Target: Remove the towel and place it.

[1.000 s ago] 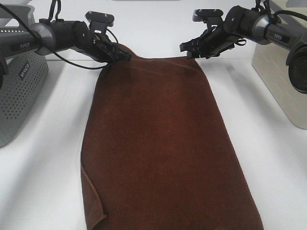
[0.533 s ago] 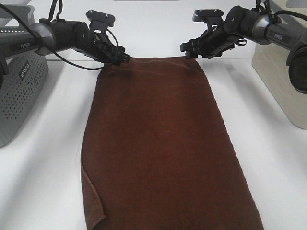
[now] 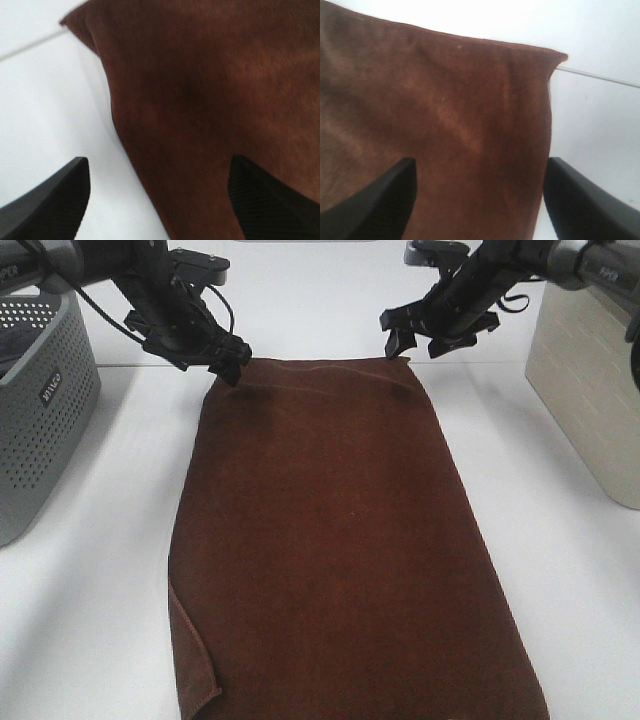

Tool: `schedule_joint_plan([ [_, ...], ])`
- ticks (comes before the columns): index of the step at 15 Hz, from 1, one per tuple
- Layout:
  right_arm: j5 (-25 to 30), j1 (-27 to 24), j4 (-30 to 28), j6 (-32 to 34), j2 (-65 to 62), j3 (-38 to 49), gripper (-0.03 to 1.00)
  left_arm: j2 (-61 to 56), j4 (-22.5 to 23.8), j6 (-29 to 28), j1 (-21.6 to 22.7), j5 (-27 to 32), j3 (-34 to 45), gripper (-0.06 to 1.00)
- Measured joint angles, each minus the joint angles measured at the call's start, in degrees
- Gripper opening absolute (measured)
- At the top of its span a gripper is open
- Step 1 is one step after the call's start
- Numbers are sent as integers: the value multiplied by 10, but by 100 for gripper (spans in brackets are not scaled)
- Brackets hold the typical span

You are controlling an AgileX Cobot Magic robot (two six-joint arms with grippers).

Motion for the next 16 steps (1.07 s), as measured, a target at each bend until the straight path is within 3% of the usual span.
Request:
schedule_joint_plan([
  [1, 38, 0, -1, 3, -22, -1, 70, -15, 0, -11, 0, 67, 0, 71],
  [2, 132, 0, -1, 13, -62, -1, 70, -41, -3, -28, 0, 166, -1, 71],
  [3, 166, 0, -1, 26, -78, -1, 70, -51, -3, -36, 0, 187, -1, 73],
  [5, 207, 0, -10, 45, -103, -1, 73, -70, -6, -45, 0, 193, -1, 80],
  [9, 214, 0, -30, 73, -162, 8, 75, -118, -31, -52, 0, 194, 42, 82],
  [12, 213, 0, -38, 81, -260, 115, 75, -196, -40, -54, 0, 188, 179, 82],
  [16, 214, 0, -37, 86, -445, 366, 75, -337, -67, -59, 0, 93, 427, 82],
])
